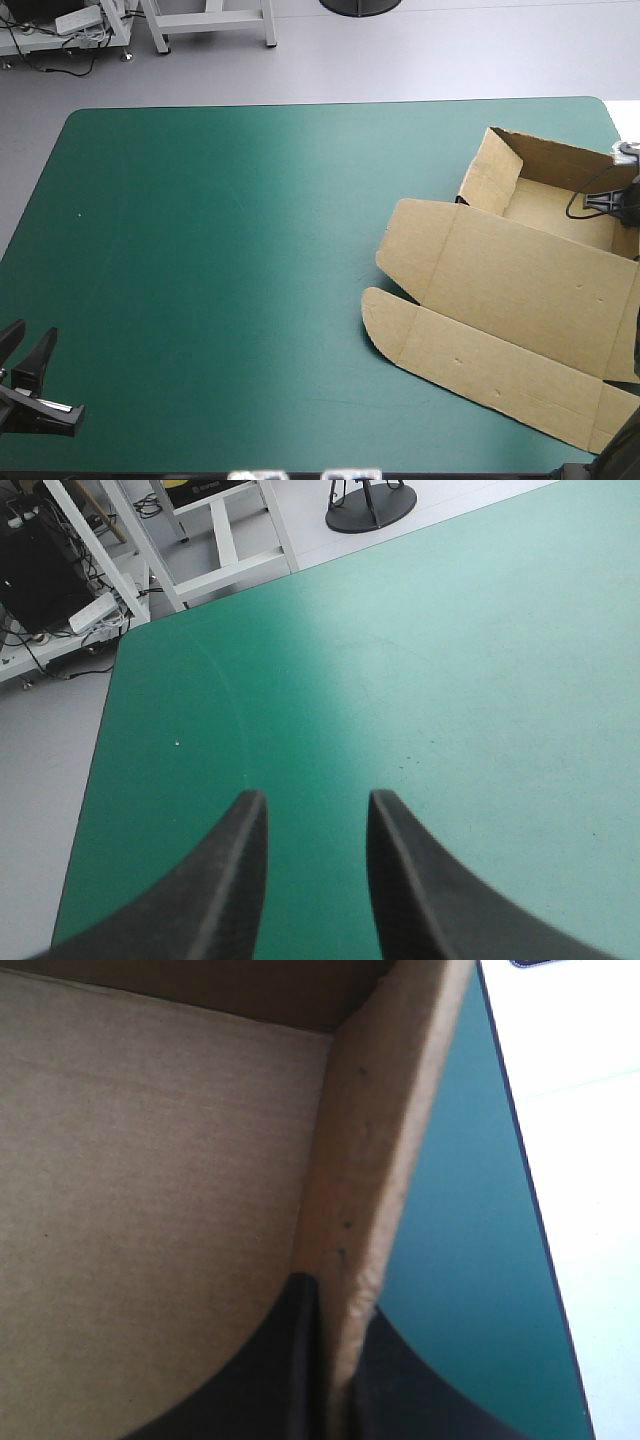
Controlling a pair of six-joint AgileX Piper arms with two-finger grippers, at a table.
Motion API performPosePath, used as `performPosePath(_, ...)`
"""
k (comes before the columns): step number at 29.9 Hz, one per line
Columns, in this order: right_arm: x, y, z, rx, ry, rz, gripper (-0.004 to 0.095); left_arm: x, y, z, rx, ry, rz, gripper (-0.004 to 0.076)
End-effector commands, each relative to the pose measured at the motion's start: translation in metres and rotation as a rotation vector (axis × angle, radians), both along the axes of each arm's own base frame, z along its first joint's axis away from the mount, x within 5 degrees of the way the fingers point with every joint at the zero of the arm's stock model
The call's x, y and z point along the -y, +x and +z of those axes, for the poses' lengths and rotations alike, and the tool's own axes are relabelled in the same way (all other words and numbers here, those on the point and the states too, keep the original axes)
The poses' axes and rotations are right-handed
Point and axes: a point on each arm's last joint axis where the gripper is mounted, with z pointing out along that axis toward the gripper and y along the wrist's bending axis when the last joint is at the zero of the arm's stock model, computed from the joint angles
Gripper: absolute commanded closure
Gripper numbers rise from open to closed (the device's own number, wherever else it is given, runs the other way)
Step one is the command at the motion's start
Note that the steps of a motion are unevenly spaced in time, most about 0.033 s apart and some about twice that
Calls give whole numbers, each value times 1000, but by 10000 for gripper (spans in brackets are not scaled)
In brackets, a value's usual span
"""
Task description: Fold the box
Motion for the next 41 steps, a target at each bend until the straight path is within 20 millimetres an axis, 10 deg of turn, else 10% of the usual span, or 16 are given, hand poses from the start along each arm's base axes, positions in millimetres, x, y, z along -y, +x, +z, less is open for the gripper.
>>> performPosePath(1, 0, 1, 12, 49, -61, 50, 921, 1, 4, 11, 80, -14, -4, 481)
performPosePath(13, 0, 8, 15, 134, -68, 45, 841, 1, 4, 14, 110, -17, -6, 482)
performPosePath(24, 4, 15, 1, 122, -77, 55, 400, 1, 5, 14, 108, -16, -5, 545)
performPosePath(34, -1, 11, 0, 17, -151, 229, 388, 0, 10, 14, 97, 6, 11, 549)
performPosePath(41, -9, 6, 40, 204, -152, 207, 388, 0, 11, 14, 92, 9, 10, 549)
